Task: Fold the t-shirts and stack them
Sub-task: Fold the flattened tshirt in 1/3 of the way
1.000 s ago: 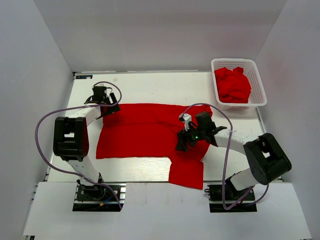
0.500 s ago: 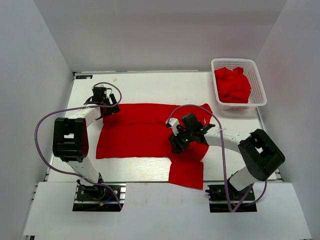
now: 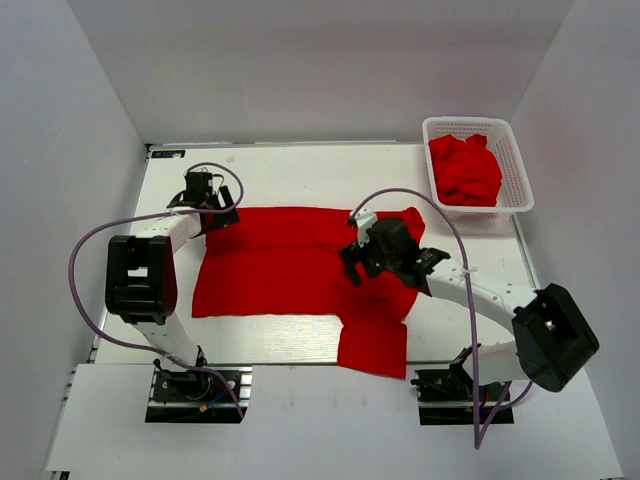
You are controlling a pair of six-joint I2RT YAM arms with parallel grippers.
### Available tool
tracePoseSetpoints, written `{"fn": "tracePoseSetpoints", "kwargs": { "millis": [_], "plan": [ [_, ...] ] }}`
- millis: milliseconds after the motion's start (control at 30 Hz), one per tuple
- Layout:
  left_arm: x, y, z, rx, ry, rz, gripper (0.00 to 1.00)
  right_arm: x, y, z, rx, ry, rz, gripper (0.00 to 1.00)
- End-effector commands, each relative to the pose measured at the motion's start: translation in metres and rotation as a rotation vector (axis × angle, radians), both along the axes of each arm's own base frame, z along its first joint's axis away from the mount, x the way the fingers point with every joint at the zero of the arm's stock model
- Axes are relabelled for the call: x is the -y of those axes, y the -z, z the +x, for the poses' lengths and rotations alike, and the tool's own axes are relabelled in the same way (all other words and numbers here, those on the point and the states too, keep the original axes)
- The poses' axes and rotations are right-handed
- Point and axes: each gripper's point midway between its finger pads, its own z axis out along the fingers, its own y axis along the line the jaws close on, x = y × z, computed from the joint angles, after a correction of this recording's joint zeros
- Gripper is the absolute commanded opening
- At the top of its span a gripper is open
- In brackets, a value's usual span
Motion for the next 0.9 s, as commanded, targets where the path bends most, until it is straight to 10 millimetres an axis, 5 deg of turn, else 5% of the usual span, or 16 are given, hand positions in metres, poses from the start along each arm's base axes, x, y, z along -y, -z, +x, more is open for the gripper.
{"fn": "tracePoseSetpoints", "kwargs": {
  "millis": [0,333,533,600,633,700,733,767,867],
  "plan": [
    [0.009,-0.041,0.021,0.102,0.039,-0.022,1.00,0.030,-0.007,0.050,0.064,0.348,-0.023,0.90],
    [0.042,0.002,0.048,0.033,0.154,-0.157,1.00,0.067,0.030,0.108,-0.107,0.629,0.019,0.90],
    [0.037,0.038,0.051,-0.068,0.129,-0.137,1.00,0.072,0.046,0.141,-0.212,0.655,0.072,0.90],
    [0.031,0.053,0.050,-0.103,0.107,-0.143,1.00,0.081,0.064,0.146,-0.278,0.674,0.058,0.90],
    [0.031,0.055,0.052,-0.105,0.106,-0.143,1.00,0.077,0.054,0.159,-0.261,0.672,0.079,0.90],
    [0.032,0.060,0.056,-0.114,0.098,-0.149,1.00,0.089,0.073,0.169,-0.301,0.708,0.065,0.90],
    [0.030,0.062,0.063,-0.111,0.093,-0.142,1.00,0.085,0.061,0.184,-0.286,0.705,0.080,0.90],
    [0.030,0.065,0.063,-0.123,0.092,-0.142,1.00,0.083,0.081,0.183,-0.341,0.690,0.065,0.90],
    [0.031,0.073,0.076,-0.135,0.091,-0.142,1.00,0.090,0.083,0.209,-0.349,0.694,0.062,0.90]
  ]
}}
